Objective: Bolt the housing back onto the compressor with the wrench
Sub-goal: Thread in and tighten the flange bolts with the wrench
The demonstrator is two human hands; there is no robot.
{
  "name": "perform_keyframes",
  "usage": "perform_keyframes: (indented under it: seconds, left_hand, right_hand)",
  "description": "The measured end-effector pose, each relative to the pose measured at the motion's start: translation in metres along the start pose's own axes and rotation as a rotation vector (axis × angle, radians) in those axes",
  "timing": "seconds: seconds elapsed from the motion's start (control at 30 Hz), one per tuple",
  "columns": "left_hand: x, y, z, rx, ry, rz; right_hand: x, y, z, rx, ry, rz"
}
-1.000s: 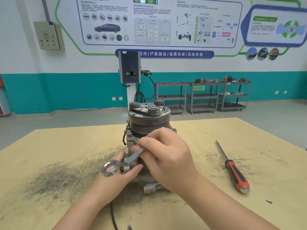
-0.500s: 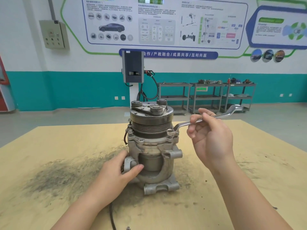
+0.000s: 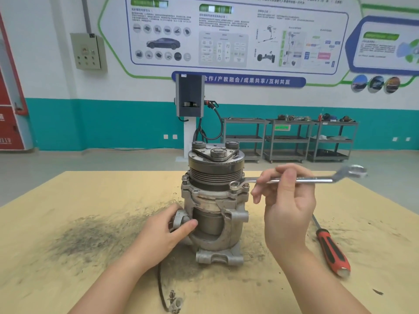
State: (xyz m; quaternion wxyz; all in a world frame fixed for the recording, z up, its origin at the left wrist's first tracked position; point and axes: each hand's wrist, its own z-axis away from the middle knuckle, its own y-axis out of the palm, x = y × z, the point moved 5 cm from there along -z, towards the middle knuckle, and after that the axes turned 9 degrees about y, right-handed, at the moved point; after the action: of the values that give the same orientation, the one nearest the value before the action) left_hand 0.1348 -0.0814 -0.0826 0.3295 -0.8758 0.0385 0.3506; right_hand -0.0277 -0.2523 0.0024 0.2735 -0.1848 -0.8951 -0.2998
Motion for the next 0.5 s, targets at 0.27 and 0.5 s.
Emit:
perform_keyframes:
  seconds: [0.27,0.5]
  left_hand:
    - [0.004,0.001,-0.001,-0.011,0.001,-0.069]
    - [0.002,0.001,-0.001,-0.017,-0.026,-0.088]
  right_hand:
    - [0.009,0.029,0.034,0.177,-0.411,0.402]
    - [0.013,0.016,0.007,0.014,-0.031,0.071]
